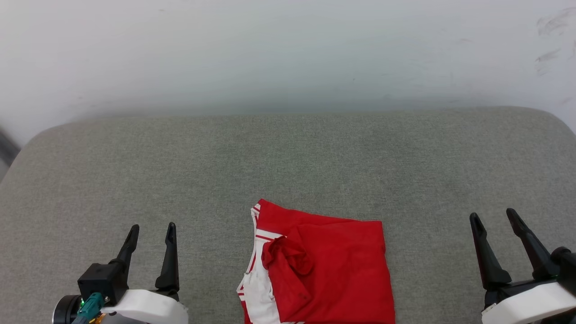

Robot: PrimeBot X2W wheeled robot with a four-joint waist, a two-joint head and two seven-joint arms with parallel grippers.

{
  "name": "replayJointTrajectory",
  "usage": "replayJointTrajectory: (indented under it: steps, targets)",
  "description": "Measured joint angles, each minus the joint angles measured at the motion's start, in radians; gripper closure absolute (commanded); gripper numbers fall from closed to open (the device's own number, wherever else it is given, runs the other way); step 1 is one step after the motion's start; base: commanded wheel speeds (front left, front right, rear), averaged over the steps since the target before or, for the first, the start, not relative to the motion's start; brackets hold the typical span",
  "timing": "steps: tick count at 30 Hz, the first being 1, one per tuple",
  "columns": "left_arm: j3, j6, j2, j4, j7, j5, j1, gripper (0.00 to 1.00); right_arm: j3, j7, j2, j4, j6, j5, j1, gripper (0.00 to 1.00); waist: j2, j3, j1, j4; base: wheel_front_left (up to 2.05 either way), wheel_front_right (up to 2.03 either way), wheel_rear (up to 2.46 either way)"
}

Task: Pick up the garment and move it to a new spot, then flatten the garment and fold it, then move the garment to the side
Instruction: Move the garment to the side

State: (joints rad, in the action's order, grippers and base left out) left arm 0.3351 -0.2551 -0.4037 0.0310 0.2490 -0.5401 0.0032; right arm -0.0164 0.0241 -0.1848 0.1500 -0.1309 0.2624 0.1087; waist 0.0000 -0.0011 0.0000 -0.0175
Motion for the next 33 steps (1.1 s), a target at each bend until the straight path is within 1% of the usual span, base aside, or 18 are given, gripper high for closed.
replayJointTrajectory:
  steps: [3,4,6,9,13,16,19,22,24,28,31,33]
  targets:
    - [-0.003,-0.002,-0.002,-0.004,0.000,-0.001,0.000,0.00,-0.008,-0.017,0.009,0.005,0.000,0.002,0.003,0.00,0.0000,0.006,0.0000,0.001,0.00,0.00,0.00]
    - [-0.006,-0.003,-0.001,-0.006,0.000,-0.002,0.000,0.00,-0.010,-0.038,0.015,0.004,0.000,0.018,0.004,0.00,0.0000,0.010,0.0000,0.001,0.00,0.00,0.00]
    - [-0.013,-0.009,-0.001,-0.010,0.001,-0.003,0.000,0.00,-0.027,-0.091,0.023,-0.004,0.000,0.063,0.007,0.00,0.0000,0.018,0.0000,0.000,0.00,0.00,0.00]
    - [-0.020,-0.014,0.002,-0.014,0.001,-0.009,-0.002,0.00,-0.105,-0.208,0.015,-0.035,0.000,0.151,-0.014,0.00,0.0000,0.029,0.0000,-0.004,0.00,0.00,0.00]
    - [-0.021,-0.014,0.012,-0.026,0.002,-0.006,-0.027,0.00,-0.244,-0.405,-0.029,-0.106,0.000,0.260,-0.072,0.00,0.0000,0.046,0.0000,0.007,0.00,0.00,0.00]
    - [-0.019,-0.009,0.021,-0.031,0.007,0.001,-0.060,0.00,-0.321,-0.582,-0.041,-0.163,0.000,0.310,-0.101,0.00,0.0000,0.066,0.0000,0.025,0.00,0.00,0.00]
    - [-0.019,-0.001,0.036,-0.028,0.009,0.008,-0.081,0.00,-0.376,-0.760,-0.013,-0.220,0.000,0.370,-0.124,0.00,0.0000,0.084,0.0000,0.048,0.00,0.00,0.00]
    - [-0.018,0.009,0.052,-0.021,0.010,0.011,-0.096,0.00,-0.420,-0.919,0.047,-0.268,0.000,0.407,-0.146,0.00,0.0000,0.102,0.0000,0.072,0.00,0.00,0.00]
    - [-0.019,0.018,0.060,-0.016,0.010,0.014,-0.107,0.00,-0.427,-0.989,0.081,-0.282,0.000,0.417,-0.151,0.00,0.0000,0.113,0.0000,0.089,0.00,0.00,0.00]
    - [-0.025,0.035,0.067,-0.008,0.011,0.021,-0.134,0.00,-0.411,-1.080,0.124,-0.310,0.000,0.512,-0.193,0.00,0.0000,0.142,0.0000,0.118,0.00,0.00,0.00]
    - [-0.029,0.044,0.073,0.001,0.011,0.027,-0.142,0.00,-0.385,-1.108,0.131,-0.358,0.000,0.598,-0.222,0.00,0.0000,0.160,0.0000,0.136,0.00,0.00,0.00]
    - [-0.031,0.050,0.078,0.006,0.011,0.028,-0.150,0.00,-0.353,-1.102,0.130,-0.404,0.000,0.665,-0.246,0.00,0.0000,0.170,0.0000,0.146,0.00,0.00,0.00]
